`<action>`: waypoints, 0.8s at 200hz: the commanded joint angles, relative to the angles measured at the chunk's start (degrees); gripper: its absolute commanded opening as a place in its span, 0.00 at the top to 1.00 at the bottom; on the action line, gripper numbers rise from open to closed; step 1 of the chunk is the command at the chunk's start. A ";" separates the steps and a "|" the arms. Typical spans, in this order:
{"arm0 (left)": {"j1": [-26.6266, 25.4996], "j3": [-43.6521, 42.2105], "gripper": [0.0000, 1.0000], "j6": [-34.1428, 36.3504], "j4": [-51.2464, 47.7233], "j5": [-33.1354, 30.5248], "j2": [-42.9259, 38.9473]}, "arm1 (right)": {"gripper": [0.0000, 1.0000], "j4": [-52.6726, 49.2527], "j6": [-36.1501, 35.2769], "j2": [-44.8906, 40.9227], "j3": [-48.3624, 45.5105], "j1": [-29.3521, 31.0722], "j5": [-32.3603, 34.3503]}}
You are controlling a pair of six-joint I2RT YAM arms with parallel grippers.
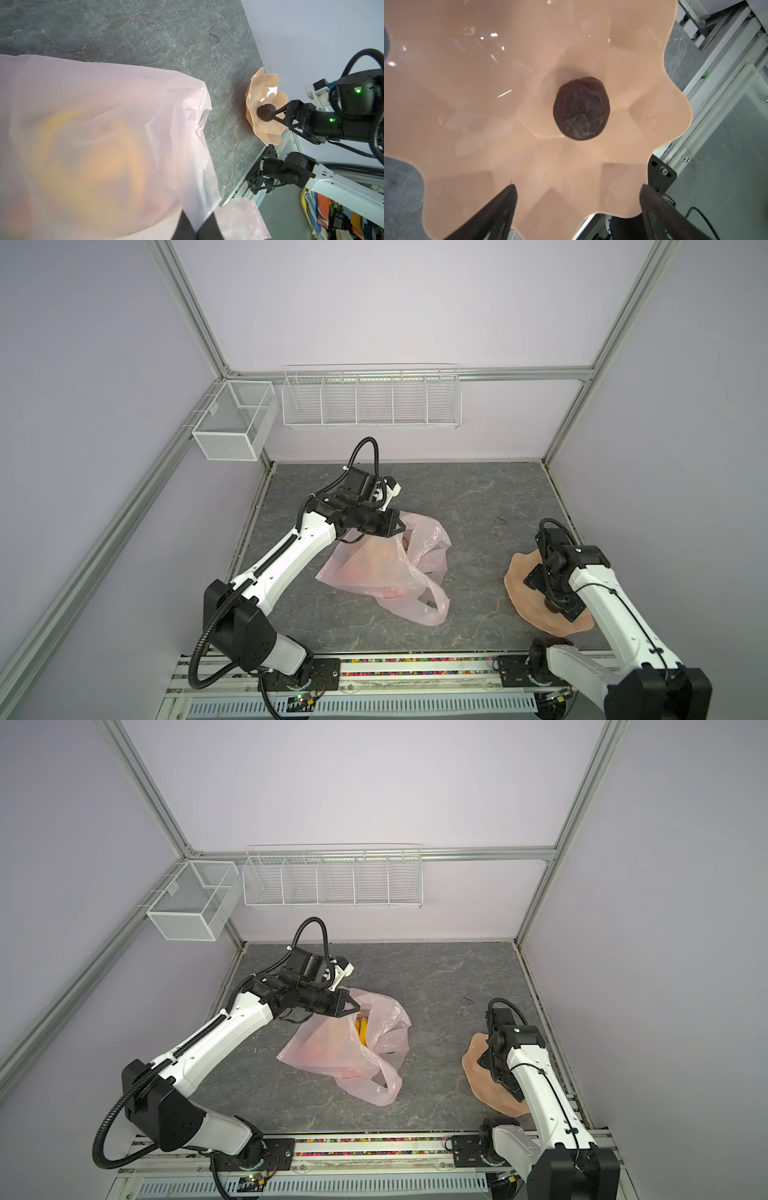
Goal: Place the fruits into the plastic bag
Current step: 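Lower the right gripper onto the dark brown fruit and close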
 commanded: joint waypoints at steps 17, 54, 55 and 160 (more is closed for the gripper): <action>0.27 -0.36 1.00 1.16 -0.58 0.76 -1.43 | 0.05 5.27 -3.90 2.25 -3.83 -5.53 -1.94; 0.27 -0.20 1.00 0.90 -0.67 0.89 -1.24 | 0.04 8.48 -4.30 5.19 -5.33 -7.58 -2.49; 0.23 -0.16 1.00 0.90 -0.67 0.91 -1.26 | 0.04 8.48 -4.30 5.27 -5.36 -7.70 -2.52; 0.26 -0.44 1.00 0.98 -1.28 0.15 -1.50 | 0.03 18.09 -6.31 12.63 -6.82 -10.80 -3.11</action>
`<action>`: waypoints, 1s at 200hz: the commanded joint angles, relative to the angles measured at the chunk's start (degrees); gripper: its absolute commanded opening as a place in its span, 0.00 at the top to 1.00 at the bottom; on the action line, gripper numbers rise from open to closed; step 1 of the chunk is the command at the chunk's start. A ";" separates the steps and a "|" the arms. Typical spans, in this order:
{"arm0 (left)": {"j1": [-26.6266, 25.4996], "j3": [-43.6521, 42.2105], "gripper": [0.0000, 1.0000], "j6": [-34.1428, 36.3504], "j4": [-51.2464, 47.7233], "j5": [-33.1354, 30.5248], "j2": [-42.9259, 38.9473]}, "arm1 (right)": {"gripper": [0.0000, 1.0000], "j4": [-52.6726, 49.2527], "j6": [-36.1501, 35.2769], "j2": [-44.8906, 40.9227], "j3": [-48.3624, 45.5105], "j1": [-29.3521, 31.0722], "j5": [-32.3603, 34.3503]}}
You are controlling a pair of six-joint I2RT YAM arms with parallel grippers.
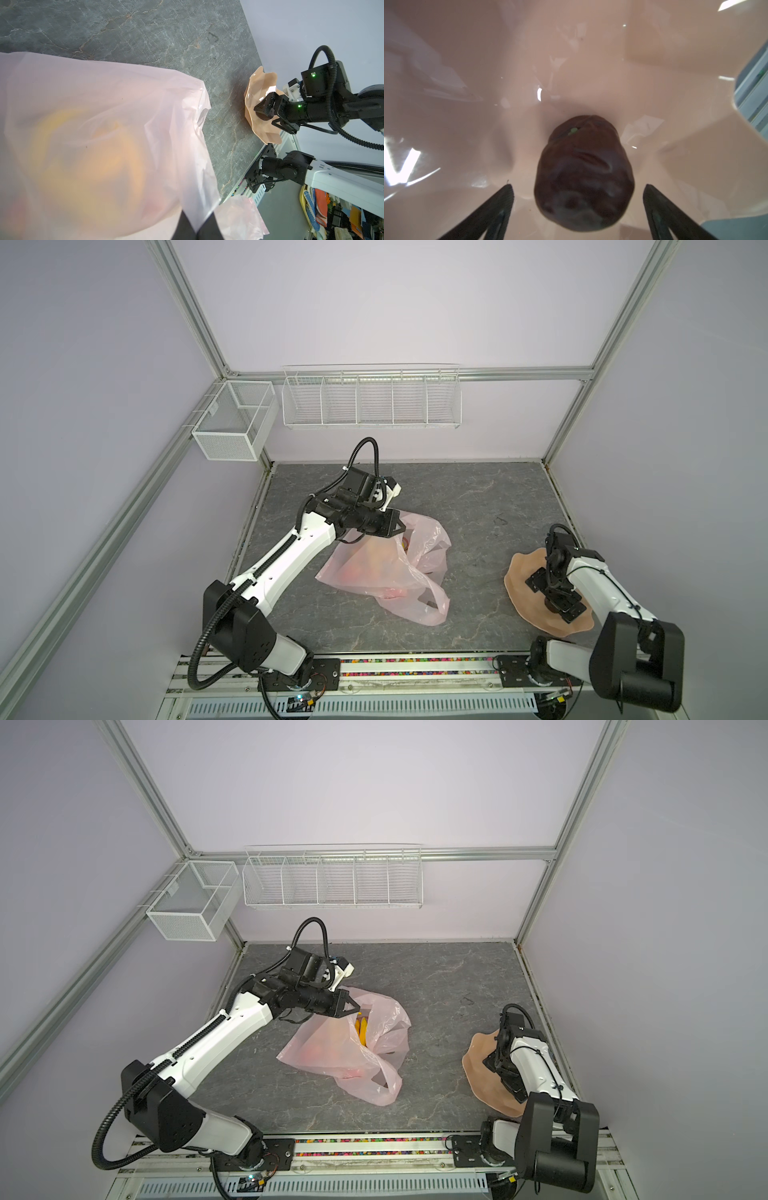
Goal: Place the fruits into the plastic bag
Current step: 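Lower the right gripper onto the dark brown fruit and close, then lift the dark brown fruit with the right gripper toward the bag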
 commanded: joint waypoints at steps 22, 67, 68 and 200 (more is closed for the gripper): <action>0.27 -0.29 1.00 1.05 -1.21 -0.44 -1.23 | 0.05 2.67 -1.54 3.16 0.15 -0.35 0.64; 0.24 -0.02 1.00 1.18 -1.28 -0.41 -0.95 | 0.19 3.37 -2.46 3.73 0.06 -0.27 1.94; 0.21 -0.07 1.00 1.18 -1.29 -0.45 -0.95 | 0.19 3.38 -2.46 3.76 0.11 -0.31 1.94; 0.27 -0.20 1.00 1.14 -0.95 0.04 -0.42 | 0.58 1.70 -4.17 -4.66 2.72 -0.11 -2.71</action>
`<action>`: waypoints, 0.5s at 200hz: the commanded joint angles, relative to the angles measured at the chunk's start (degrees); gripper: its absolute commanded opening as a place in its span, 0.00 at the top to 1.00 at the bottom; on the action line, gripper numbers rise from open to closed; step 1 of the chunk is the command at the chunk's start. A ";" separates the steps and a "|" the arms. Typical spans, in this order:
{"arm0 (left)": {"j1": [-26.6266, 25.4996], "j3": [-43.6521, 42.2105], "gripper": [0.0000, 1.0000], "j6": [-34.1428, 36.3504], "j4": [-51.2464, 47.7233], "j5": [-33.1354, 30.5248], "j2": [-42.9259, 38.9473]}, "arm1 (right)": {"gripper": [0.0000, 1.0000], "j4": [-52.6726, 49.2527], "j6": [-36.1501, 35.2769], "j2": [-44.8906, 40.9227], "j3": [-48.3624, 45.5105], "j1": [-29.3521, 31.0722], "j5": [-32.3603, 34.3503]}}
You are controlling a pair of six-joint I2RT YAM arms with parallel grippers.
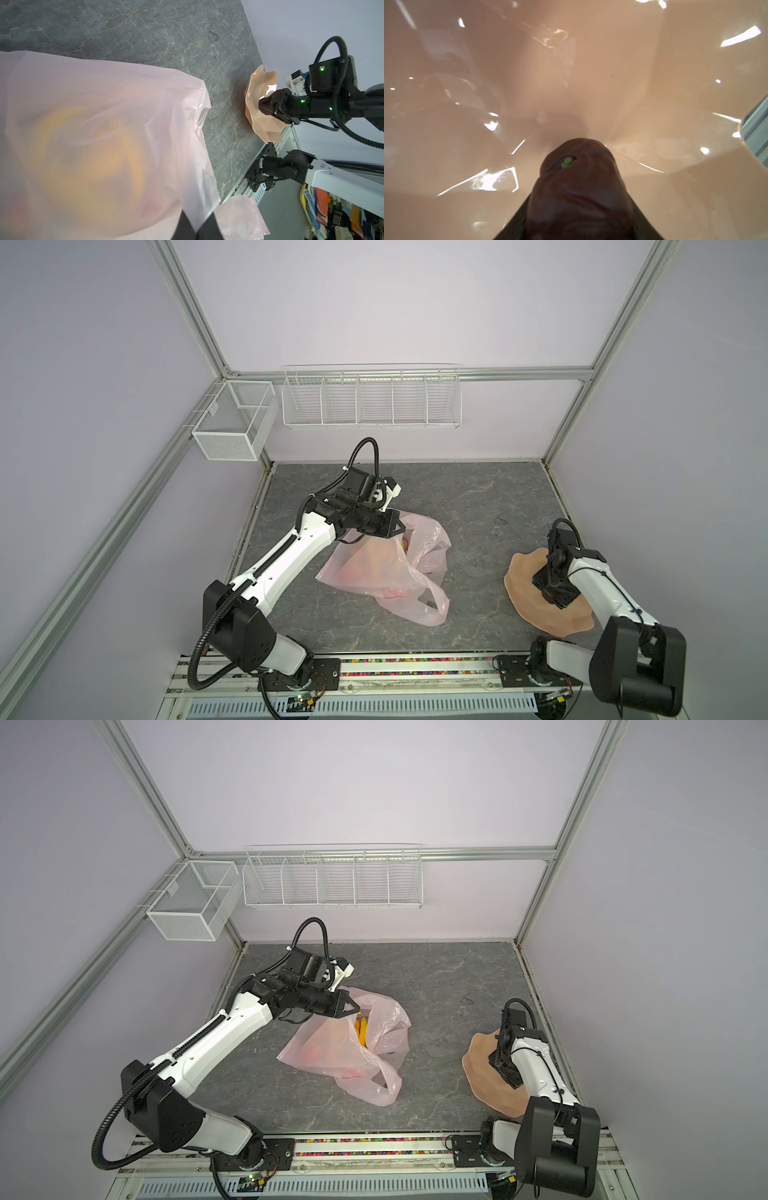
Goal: Place the fruits into the plastic bag
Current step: 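Lift the dark brown fruit with the right gripper toward the bag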
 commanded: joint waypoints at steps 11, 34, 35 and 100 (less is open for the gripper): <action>0.27 -0.19 1.00 0.90 -0.71 0.04 -0.44 | 0.58 -0.78 -0.95 -2.89 1.63 0.09 -4.23; 0.27 -0.13 1.00 0.92 -0.71 0.11 -0.46 | 0.61 1.88 -1.90 -6.42 0.91 0.19 -9.82; 0.27 -0.12 1.00 0.92 -0.71 0.12 -0.44 | 0.61 1.97 -1.98 -6.54 0.84 0.18 -10.11; 0.27 -0.73 1.00 0.94 -0.53 0.37 -0.41 | 0.63 5.89 -3.18 -12.86 -1.68 0.37 -21.62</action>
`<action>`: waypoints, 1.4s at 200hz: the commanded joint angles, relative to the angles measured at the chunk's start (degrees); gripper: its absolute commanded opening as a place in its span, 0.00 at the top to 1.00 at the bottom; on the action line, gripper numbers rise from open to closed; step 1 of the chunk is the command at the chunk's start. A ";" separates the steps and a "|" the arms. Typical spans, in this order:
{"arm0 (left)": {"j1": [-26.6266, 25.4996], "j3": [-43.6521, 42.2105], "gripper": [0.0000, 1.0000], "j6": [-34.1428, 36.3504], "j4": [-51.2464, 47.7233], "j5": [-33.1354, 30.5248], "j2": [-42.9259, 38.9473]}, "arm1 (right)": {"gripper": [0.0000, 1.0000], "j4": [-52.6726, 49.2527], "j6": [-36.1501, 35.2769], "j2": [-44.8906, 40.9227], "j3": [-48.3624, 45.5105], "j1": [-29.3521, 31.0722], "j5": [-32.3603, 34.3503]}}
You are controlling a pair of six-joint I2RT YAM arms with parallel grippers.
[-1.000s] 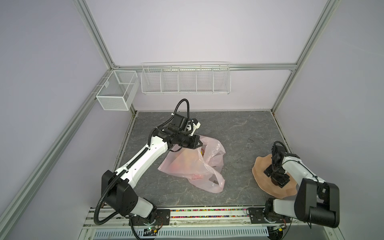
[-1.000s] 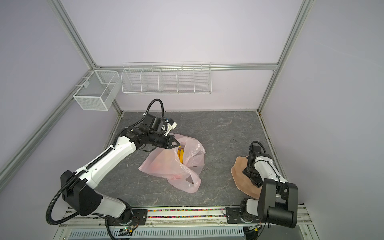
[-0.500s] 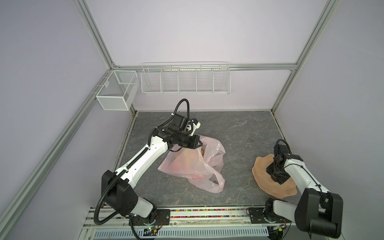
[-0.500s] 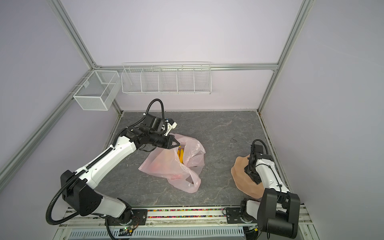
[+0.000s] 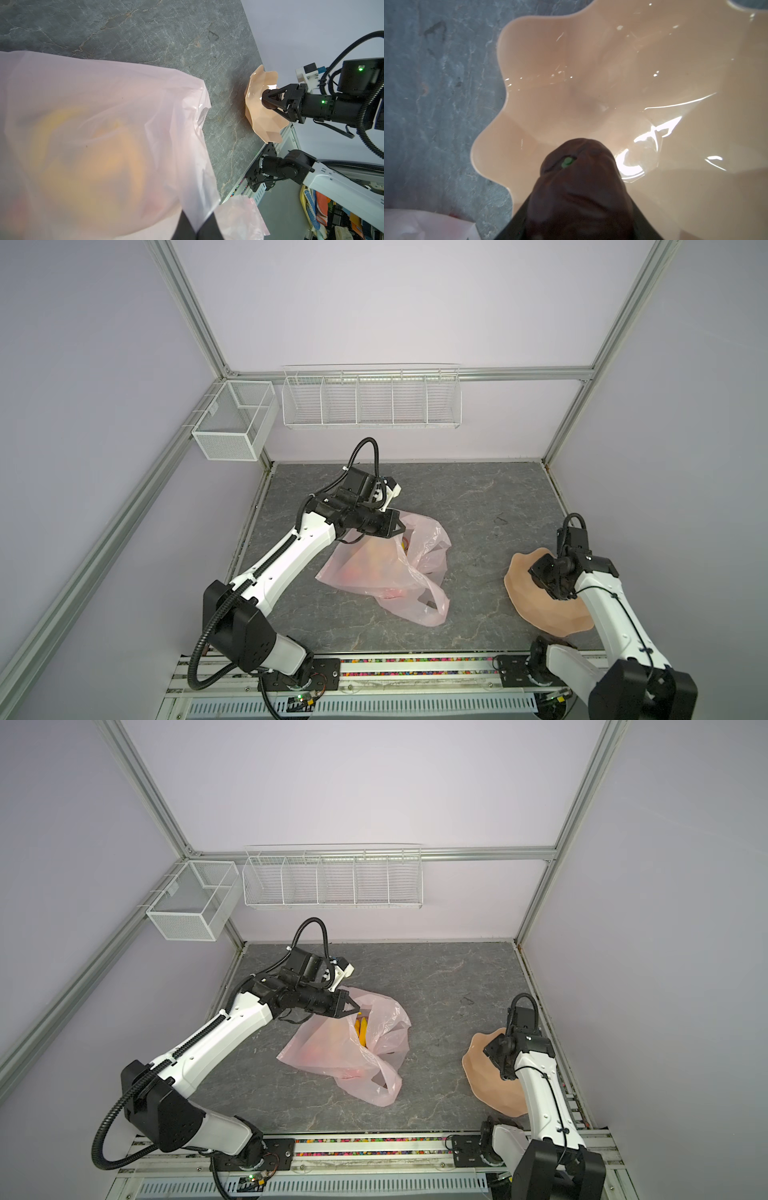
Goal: Place the fruits into the plastic bag
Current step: 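Lift the dark brown fruit with the right gripper toward the bag, then lower the dark brown fruit into the bag opening and open the right gripper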
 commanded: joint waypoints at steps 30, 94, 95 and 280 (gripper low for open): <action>0.27 -0.73 1.00 0.89 -0.41 0.48 -0.51 | 0.63 7.77 0.72 -5.82 -3.79 0.48 -15.36; 0.18 -0.76 1.00 0.99 -0.09 0.81 -0.20 | 0.66 20.61 6.83 -6.82 -6.78 7.15 -25.27; 0.22 -0.75 1.00 0.99 -0.09 0.82 -0.18 | 0.66 20.84 7.00 -6.77 -6.85 7.33 -25.35; 0.01 0.14 1.00 0.68 0.00 0.08 0.29 | 0.71 61.47 26.97 34.95 12.10 56.28 -23.11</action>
